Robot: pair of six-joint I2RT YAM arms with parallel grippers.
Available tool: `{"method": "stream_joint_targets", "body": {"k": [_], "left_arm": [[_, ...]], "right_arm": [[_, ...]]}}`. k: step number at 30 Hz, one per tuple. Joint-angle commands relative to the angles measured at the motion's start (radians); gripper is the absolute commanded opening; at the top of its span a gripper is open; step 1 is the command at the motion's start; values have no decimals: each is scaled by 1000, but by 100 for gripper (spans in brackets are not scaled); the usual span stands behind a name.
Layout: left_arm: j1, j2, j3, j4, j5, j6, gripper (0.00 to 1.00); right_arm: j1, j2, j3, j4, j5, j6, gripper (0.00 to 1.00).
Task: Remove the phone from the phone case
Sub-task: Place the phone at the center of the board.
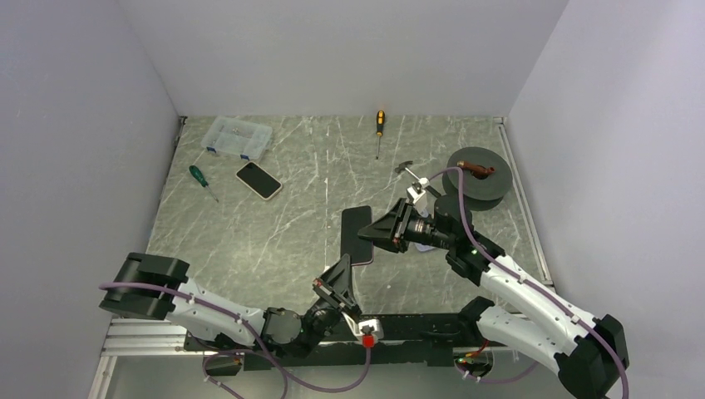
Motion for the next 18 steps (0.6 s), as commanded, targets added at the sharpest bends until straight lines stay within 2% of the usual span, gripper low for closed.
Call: {"method": "stream_joint_targets", "body": {"k": [1,2,6,7,8,10,12,14,15,16,18], "left_arm": [[2,9,46,75,21,16,0],[2,10,45,78,21,14,0],[3,5,46,80,12,-10,0],[4,4,49,76,7,-23,0],[5,1,52,65,3,-37,5],[6,-8,66,14,-9,-94,38],[6,-31,91,-66,-37,-191,61],[7,-80,132,-249,-44,-373,77],[8,-118,160,-398,-19,-518,82],[17,-168,197,-614,22,-691,84],[85,-253,313,-1014,208,-1044,92]], "right_arm": [[3,7,36,105,-34,19,28],[4,7,35,113,-39,18,24],[4,-14,37,131,-32,-17,0],[4,-28,37,128,-26,-30,0],[3,-38,40,123,-20,-48,0],[3,-56,47,109,-7,-83,0],[2,-78,65,58,33,-148,0],[1,-108,87,-16,95,-239,0],[0,-126,103,-86,137,-295,0],[0,-144,115,-130,185,-350,0],[-1,-186,121,-176,257,-439,0]]}}
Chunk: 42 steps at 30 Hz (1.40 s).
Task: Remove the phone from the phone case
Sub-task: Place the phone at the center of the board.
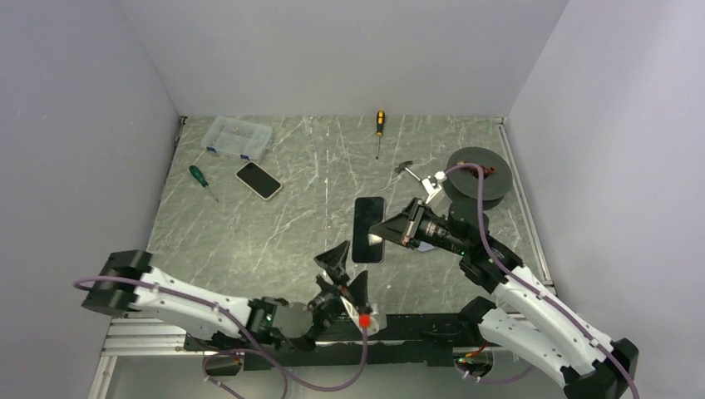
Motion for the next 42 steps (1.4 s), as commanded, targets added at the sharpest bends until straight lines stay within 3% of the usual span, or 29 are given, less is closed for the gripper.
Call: {"method": "stream_joint_targets", "body": {"k": [1,4,9,13,17,22,29,42], "left_arm": [[111,-189,196,-724,290,-761,98],[230,-324,156,-761,541,-947,99],[448,-506,31,-566,932,-1210,99],[603,-519,-10,-447,1208,-1385,99],[695,-445,-25,-312,1394,-1549,98],[749,-376,-58,-115,1482,-1683,94],[765,-325,-45,-35,1532,-1747,87],[767,-255,5,-73,1537,-1760,49]], "right_arm": [[-2,-103,79,-91,190,-252,0],[-3,-150,77,-105,220,-334,0],[-3,-199,43,-59,172,-392,0],[-4,-230,-33,112,49,-366,0],[-3,-234,-90,303,-59,-321,0],[-1,-224,-95,402,-147,-304,0],[1,-224,-121,505,-179,-269,0],[25,-220,-141,498,-124,-299,0]]}}
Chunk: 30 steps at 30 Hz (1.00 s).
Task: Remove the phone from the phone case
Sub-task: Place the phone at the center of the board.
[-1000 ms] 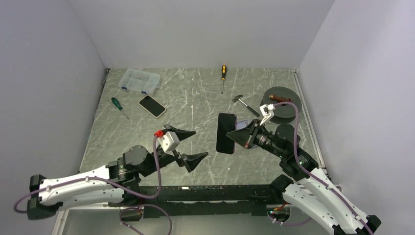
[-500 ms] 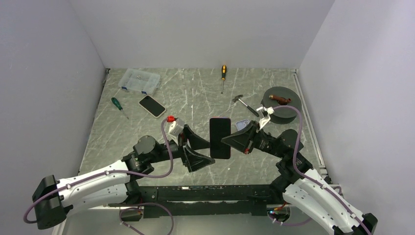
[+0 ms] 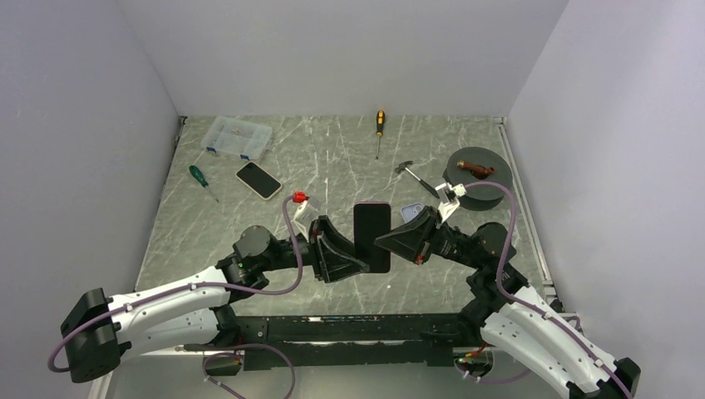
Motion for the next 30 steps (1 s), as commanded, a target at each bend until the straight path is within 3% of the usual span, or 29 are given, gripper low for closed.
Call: {"method": "stream_joint_targets", "body": {"k": [1,7,11,15,18,22,25,27,30], "left_arm": [[2,6,50,14,5,0,46],[3,10,51,9,-15,0,27],[7,9,53,-3,-13,-1,0],[16,-14,39,-11,-35,-7,0],[40,-60,33,-65,-73,-1,0],[128,-167,39,-242,-129,14,0],[230,-209,95,-475,-191,49,0],[318,-171,165,-629,-190,76,0],[464,25,331,-872,-80,109,0]], "right_arm": [[12,-14,7,75,42,-25,0],[15,-23,15,16,66,-50,0],[15,-36,34,-55,79,-76,3],[15,-48,73,-204,101,-105,58],[15,-49,126,-353,159,-143,84],[15,-63,208,-597,306,-218,89],[15,-83,217,-731,421,-236,89],[15,-83,196,-787,463,-242,89],[15,-77,146,-819,481,-232,88]]}}
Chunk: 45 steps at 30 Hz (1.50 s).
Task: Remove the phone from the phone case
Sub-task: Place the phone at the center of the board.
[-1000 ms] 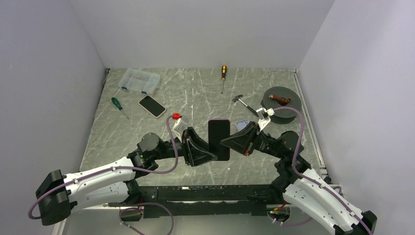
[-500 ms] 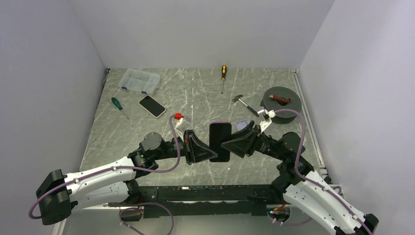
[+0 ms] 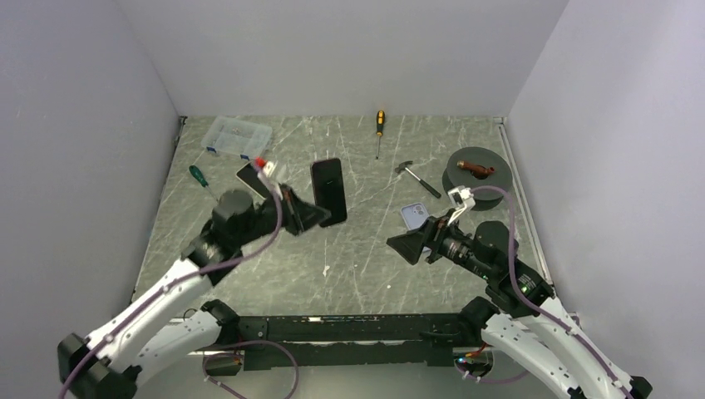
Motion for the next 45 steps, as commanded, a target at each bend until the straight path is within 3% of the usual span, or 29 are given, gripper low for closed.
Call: {"method": "stream_joint_targets", "body": {"k": [1,4,14,24,34,39,45], "left_arm": [[171,247,249,-362,72,85,0],[217,416,364,-440,60,135,0],[307,868,595,-454,53,175,0],[343,1121,715,-412,159,179,0],[361,1215,756,-393,209,189,0],[368,1230,745,-400,243,214,21],[373,1217,723,-404,216,228,28]], "right_arm": [[0,7,-50,-134,96,-18,87],[-1,-15,-95,-117,85,-1,86],[-1,-110,-222,-113,87,11,84],[0,-96,-294,-79,44,31,84],[-1,-86,-299,-69,49,55,85],[-1,-76,-310,-64,45,59,85],[-1,-77,-300,-79,58,55,85]]}}
